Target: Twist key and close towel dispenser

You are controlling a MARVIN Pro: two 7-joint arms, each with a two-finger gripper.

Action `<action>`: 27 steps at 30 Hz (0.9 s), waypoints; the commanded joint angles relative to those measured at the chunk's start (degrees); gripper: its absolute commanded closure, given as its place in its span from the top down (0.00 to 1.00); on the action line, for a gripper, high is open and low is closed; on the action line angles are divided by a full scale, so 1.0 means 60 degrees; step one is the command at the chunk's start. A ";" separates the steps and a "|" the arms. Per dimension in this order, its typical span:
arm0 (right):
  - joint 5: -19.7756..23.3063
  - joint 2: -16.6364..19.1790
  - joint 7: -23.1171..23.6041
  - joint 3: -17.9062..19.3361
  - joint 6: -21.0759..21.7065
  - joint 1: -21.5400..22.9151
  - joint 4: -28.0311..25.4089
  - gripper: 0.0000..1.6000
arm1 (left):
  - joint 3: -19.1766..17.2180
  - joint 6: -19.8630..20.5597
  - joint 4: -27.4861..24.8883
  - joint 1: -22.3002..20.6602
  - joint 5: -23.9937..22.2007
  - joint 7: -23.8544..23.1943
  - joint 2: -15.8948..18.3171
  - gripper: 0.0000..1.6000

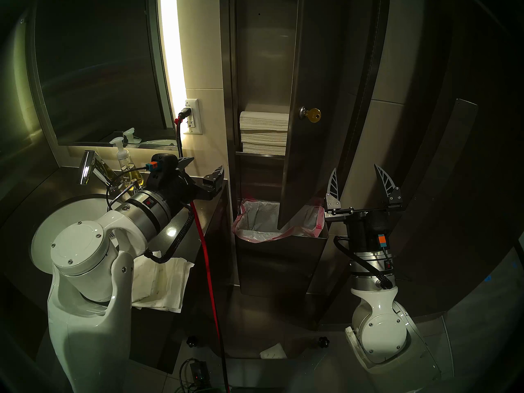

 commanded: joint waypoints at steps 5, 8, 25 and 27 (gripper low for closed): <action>-0.0004 0.0006 -0.0019 0.0010 -0.0010 0.0043 -0.0091 1.00 | 0.0208 -0.0310 -0.0124 0.0027 -0.0256 -0.0612 0.0251 1.00; -0.0003 0.0017 -0.0031 0.0004 -0.0010 0.0046 -0.0087 1.00 | 0.0191 -0.0423 -0.0124 -0.0166 -0.0296 -0.0725 0.0343 1.00; 0.0002 0.0060 -0.0081 -0.0021 -0.0011 0.0057 -0.0070 1.00 | -0.0826 -0.0153 -0.0124 -0.0383 -0.1165 -0.1437 0.0486 1.00; 0.0002 0.0066 -0.0087 -0.0024 -0.0011 0.0059 -0.0068 1.00 | -0.0847 -0.0035 -0.0124 -0.0378 -0.1429 -0.1588 0.0410 1.00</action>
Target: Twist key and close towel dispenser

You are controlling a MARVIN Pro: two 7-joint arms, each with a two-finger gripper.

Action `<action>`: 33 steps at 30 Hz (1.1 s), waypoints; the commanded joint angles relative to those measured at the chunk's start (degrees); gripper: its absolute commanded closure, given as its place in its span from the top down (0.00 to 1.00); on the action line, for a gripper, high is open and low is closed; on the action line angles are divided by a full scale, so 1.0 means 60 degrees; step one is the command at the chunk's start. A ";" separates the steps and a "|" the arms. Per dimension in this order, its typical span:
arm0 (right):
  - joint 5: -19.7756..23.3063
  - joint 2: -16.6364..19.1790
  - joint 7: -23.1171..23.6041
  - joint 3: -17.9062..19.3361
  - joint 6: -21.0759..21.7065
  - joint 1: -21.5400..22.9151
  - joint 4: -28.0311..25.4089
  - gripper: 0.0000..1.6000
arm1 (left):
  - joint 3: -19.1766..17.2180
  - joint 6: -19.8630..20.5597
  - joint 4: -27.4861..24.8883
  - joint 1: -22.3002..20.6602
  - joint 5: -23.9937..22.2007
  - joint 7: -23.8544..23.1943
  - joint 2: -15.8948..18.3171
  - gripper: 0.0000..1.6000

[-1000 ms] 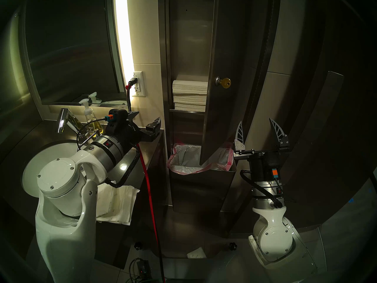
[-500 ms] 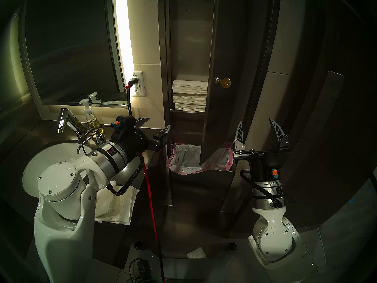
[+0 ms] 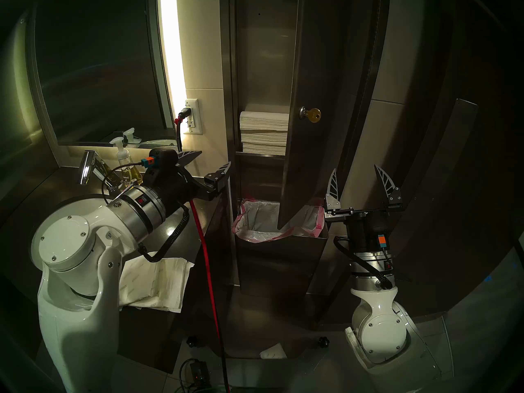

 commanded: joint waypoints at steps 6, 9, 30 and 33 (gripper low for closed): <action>-0.0005 0.0011 -0.0021 0.0007 -0.0012 0.0052 -0.0086 1.00 | -0.0261 0.0556 -0.0113 -0.0388 -0.1234 -0.0831 -0.0070 1.00; -0.0004 0.0019 -0.0029 0.0003 -0.0012 0.0054 -0.0084 1.00 | -0.0402 0.0725 -0.0113 -0.0559 -0.1529 -0.1043 -0.0023 1.00; -0.0001 0.0071 -0.0086 -0.0023 -0.0007 0.0070 -0.0085 1.00 | -0.0474 0.3171 -0.0113 -0.2129 -0.4029 -0.2656 0.0468 1.00; 0.0000 0.0079 -0.0095 -0.0027 -0.0004 0.0072 -0.0087 1.00 | -0.0487 0.3680 -0.0113 -0.2313 -0.4252 -0.2794 0.0620 1.00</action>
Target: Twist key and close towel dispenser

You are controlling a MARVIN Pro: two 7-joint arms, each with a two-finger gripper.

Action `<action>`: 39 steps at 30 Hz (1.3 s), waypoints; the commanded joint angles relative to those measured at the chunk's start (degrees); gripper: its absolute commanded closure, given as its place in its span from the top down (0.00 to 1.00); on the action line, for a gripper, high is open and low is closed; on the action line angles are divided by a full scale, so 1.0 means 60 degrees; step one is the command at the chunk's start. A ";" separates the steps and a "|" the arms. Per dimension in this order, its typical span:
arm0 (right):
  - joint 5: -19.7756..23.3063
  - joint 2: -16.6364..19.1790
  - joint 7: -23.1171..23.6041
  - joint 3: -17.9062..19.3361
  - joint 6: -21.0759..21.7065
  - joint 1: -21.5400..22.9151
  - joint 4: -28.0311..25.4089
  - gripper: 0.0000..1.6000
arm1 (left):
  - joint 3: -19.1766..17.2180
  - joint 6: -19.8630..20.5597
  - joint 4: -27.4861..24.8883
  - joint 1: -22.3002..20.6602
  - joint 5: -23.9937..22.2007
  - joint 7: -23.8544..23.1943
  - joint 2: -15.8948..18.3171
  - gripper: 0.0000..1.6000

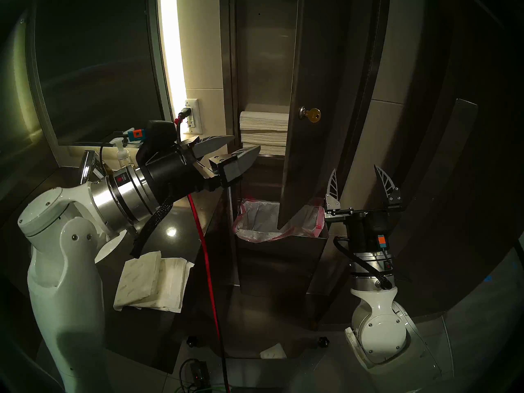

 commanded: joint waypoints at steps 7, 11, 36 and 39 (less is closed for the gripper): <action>-0.0006 0.0016 -0.0025 0.0009 0.0002 0.0049 -0.0115 1.00 | 0.0271 0.1052 -0.0070 -0.1168 -0.0858 -0.0243 0.0708 1.00; -0.0005 0.0026 -0.0033 0.0004 0.0006 0.0050 -0.0118 1.00 | 0.0514 0.1052 -0.0070 -0.1448 -0.0965 -0.0048 0.0784 1.00; 0.0003 0.0084 -0.0087 -0.0023 0.0030 0.0058 -0.0128 1.00 | 0.2765 0.1052 -0.0070 -0.2493 -0.1458 0.2975 0.0334 1.00; 0.0004 0.0091 -0.0093 -0.0026 0.0033 0.0059 -0.0129 1.00 | 0.3023 0.1052 -0.0070 -0.2605 -0.1499 0.3316 0.0342 1.00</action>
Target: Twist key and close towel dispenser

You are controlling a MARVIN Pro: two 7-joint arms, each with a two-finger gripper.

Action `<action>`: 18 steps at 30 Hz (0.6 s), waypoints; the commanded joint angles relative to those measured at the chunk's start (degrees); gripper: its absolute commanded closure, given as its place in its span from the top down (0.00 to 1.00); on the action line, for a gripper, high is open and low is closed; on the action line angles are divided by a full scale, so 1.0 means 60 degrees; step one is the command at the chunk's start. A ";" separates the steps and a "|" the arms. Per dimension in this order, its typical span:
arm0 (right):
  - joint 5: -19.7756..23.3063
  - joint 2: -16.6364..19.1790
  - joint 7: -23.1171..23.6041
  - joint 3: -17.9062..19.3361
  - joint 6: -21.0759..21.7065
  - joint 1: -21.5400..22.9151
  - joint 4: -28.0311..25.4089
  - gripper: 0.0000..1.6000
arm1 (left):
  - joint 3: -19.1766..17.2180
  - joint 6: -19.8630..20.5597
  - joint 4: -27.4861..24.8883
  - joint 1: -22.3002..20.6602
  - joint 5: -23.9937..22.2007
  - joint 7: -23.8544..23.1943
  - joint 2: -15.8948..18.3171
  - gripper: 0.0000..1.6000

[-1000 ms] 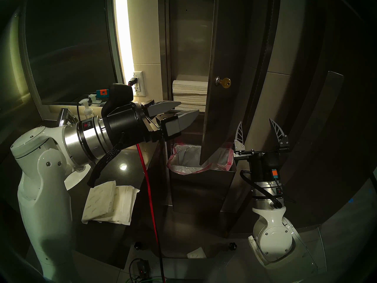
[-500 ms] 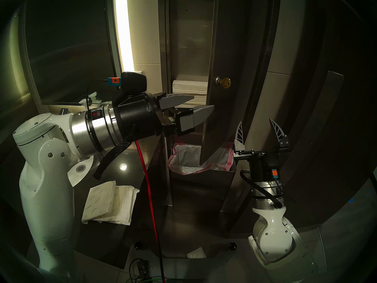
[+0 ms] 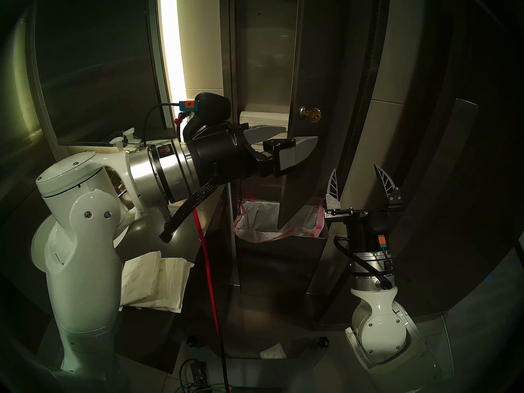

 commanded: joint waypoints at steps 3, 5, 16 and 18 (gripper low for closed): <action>-0.0006 0.0001 -0.0010 0.0017 0.0018 0.0039 -0.0125 1.00 | 0.0612 -0.0026 -0.0036 -0.0606 -0.0177 0.0843 -0.0046 1.00; -0.0005 0.0007 -0.0017 0.0014 0.0021 0.0040 -0.0126 1.00 | 0.0773 -0.0026 -0.0036 -0.0648 -0.0280 0.1087 -0.0077 1.00; -0.0001 0.0032 -0.0041 0.0002 0.0033 0.0044 -0.0129 1.00 | 0.1324 -0.0026 -0.0036 -0.0689 -0.0085 0.2411 0.0252 1.00; 0.0000 0.0038 -0.0046 -0.0001 0.0037 0.0045 -0.0130 1.00 | 0.1428 -0.0026 -0.0036 -0.0734 -0.0093 0.2802 0.0266 1.00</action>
